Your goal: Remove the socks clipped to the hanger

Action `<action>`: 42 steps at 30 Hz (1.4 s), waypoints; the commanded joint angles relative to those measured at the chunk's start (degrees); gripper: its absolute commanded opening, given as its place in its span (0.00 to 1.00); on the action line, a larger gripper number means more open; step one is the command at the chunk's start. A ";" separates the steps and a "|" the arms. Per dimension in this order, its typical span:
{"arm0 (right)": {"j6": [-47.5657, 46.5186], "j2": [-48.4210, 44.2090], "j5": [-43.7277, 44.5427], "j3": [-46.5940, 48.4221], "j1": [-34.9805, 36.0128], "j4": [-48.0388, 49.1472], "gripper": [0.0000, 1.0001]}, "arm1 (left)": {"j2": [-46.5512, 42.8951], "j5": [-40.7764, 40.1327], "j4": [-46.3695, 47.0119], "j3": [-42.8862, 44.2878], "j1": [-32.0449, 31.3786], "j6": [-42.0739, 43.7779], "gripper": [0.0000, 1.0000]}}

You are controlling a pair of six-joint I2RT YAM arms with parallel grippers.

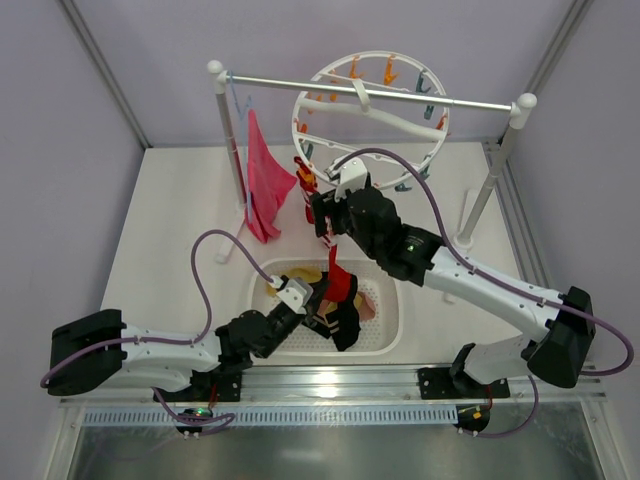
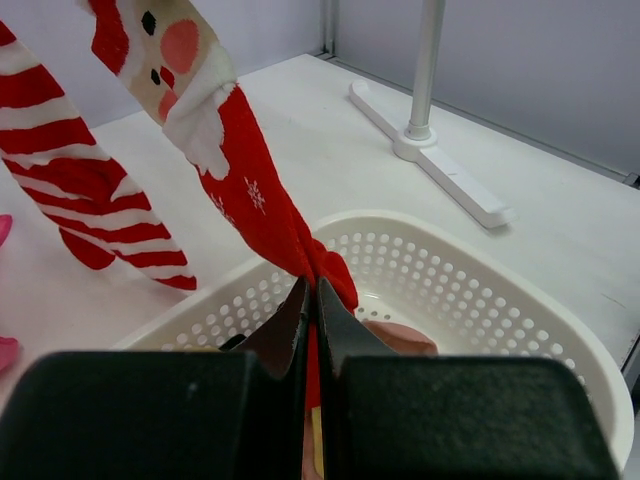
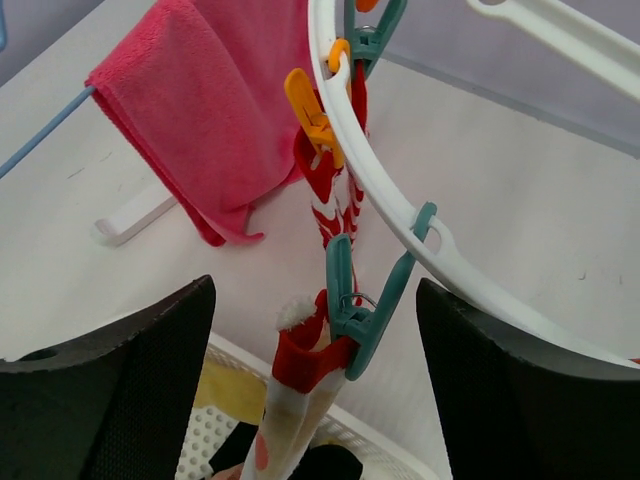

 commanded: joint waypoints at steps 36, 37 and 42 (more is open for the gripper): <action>-3.30 -4.72 8.25 -1.82 1.02 6.74 0.77 | -7.88 -3.57 -12.39 4.31 -0.04 -2.84 0.00; -3.30 -5.33 7.90 -2.17 1.10 6.57 0.82 | -6.39 -3.67 -13.61 5.27 0.22 -2.84 0.00; -2.86 -8.50 5.87 -3.93 1.10 6.47 0.94 | 6.77 3.43 -19.33 13.78 7.50 -7.75 0.47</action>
